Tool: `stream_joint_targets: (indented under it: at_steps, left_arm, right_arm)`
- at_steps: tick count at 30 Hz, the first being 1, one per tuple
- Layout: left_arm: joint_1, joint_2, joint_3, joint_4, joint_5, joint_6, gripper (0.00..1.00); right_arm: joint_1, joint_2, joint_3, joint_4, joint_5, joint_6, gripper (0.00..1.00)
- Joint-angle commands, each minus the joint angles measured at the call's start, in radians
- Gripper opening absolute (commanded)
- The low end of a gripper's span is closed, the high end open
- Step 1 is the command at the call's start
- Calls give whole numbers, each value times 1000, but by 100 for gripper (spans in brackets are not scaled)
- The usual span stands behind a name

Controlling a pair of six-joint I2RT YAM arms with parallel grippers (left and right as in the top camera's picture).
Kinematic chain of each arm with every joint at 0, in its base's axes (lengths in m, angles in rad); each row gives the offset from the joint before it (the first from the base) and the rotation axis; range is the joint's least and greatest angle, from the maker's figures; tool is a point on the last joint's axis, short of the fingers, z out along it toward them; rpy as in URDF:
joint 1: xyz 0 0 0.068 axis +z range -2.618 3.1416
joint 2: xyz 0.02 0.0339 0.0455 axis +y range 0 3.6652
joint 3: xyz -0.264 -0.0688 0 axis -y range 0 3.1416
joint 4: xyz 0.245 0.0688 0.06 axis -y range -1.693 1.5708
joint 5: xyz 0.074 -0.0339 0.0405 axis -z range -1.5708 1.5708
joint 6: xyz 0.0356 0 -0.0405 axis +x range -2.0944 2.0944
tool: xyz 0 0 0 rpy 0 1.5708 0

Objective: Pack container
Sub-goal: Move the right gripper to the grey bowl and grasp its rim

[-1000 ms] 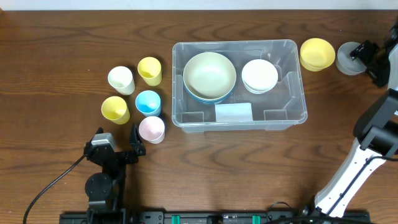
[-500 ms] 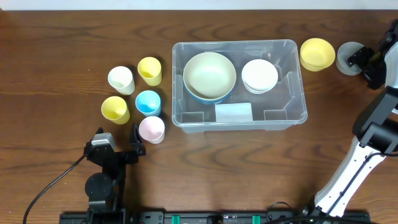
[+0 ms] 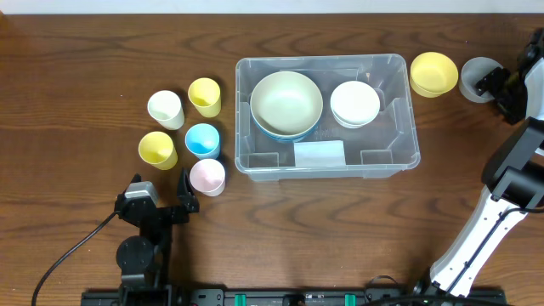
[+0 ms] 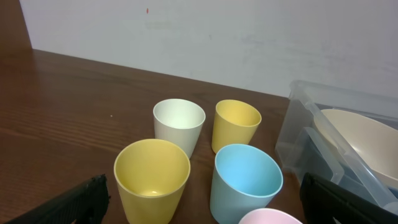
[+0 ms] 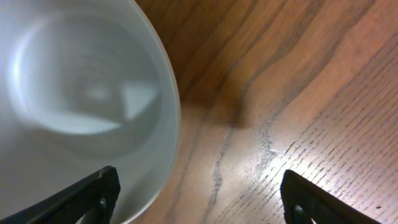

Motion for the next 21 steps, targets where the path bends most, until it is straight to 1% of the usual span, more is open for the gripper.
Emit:
stream_joint_targets:
  at_steps: [1, 7, 9, 11, 12, 13, 14, 17, 21]
  left_arm:
    - [7, -6, -16, -40, -20, 8, 98]
    - [7, -6, -16, -40, -20, 8, 98]
    - [7, -6, -16, -40, -20, 8, 98]
    - [7, -6, -16, -40, -20, 8, 98]
    - [7, -6, -16, -40, -20, 8, 98]
    - [7, -6, -16, -40, -20, 8, 98]
    - [7, -6, -16, -40, -20, 8, 98]
    - [7, -6, -16, -40, -20, 8, 98]
    - [7, -6, -16, -40, -20, 8, 98]
  right_arm:
    - [-3, 13, -10, -6, 32, 3, 87]
    - [-9, 16, -12, -6, 42, 3, 87]
    - [-12, 17, -12, -6, 42, 3, 86]
    - [-15, 18, -13, -7, 42, 2, 77]
    - [-16, 19, -13, -8, 42, 3, 70]
    - [-19, 21, -13, -9, 42, 3, 65]
    - [-21, 23, -13, -10, 42, 3, 63]
    - [-29, 27, -13, -12, 42, 3, 52]
    - [-42, 29, -13, -19, 42, 3, 32]
